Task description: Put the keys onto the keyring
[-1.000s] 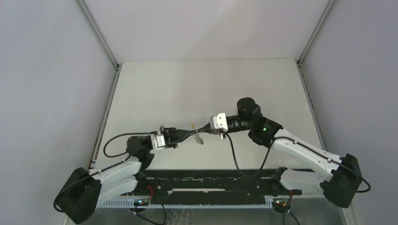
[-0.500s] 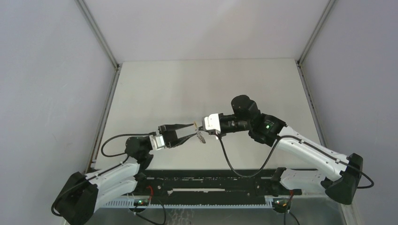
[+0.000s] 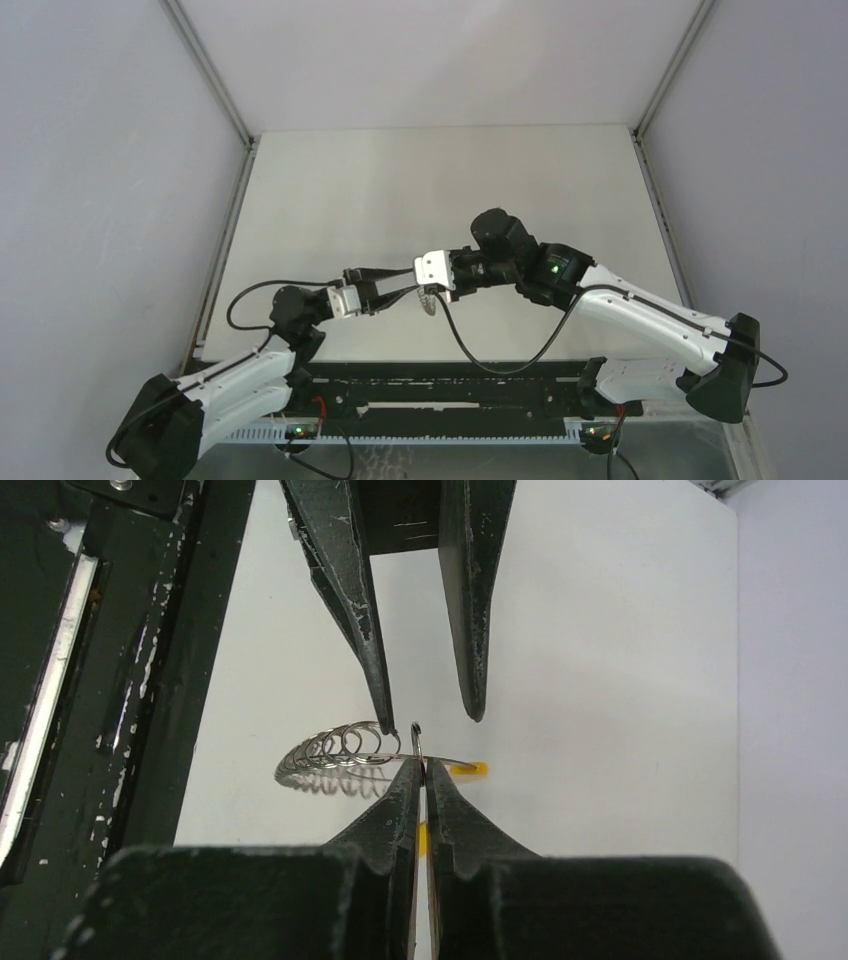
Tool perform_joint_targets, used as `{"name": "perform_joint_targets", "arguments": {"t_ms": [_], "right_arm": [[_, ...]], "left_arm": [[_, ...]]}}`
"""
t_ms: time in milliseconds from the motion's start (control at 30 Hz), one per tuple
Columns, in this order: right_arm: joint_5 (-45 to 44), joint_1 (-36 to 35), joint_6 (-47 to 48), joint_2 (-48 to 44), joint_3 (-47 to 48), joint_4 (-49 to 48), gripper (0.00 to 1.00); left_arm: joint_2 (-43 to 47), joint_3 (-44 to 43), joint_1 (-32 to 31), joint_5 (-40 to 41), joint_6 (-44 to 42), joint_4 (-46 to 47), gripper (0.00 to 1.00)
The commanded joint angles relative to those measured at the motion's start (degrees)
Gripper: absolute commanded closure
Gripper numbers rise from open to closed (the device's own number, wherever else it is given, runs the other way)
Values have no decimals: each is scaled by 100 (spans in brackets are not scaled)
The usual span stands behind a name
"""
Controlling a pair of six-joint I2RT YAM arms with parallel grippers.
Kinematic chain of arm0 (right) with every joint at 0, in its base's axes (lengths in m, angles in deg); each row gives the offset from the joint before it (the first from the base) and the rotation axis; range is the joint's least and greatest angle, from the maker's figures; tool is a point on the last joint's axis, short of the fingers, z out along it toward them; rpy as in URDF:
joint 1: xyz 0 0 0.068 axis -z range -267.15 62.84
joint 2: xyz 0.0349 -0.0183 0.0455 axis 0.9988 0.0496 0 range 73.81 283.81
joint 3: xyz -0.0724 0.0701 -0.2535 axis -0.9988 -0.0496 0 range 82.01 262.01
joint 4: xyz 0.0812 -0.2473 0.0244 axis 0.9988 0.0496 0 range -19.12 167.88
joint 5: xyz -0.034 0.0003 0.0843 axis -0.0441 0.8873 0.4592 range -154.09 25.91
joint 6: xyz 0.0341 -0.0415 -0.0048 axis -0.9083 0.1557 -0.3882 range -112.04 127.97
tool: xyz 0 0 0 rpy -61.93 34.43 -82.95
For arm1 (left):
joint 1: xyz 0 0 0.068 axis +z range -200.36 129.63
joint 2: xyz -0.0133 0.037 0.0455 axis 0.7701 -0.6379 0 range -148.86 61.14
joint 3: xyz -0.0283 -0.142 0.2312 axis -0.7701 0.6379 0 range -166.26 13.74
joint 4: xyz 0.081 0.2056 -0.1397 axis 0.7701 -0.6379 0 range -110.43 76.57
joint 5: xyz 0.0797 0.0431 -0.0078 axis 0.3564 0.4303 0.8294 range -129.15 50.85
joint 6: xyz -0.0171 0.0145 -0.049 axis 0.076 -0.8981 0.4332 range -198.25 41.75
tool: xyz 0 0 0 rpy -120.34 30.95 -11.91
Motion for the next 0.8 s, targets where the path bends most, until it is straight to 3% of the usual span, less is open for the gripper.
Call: {"name": "perform_joint_targets", "arguments": {"t_ms": [0, 533, 767], "right_arm": [[-189, -104, 122, -81, 279, -96, 100], [-370, -269, 138, 122, 372, -64, 100], [-460, -330, 169, 147, 426, 8, 100]], "left_arm": [[1, -318, -40, 30, -263, -277, 62], [-15, -399, -146, 0, -275, -282, 72], [-42, -410, -147, -4, -283, -303, 84]]}}
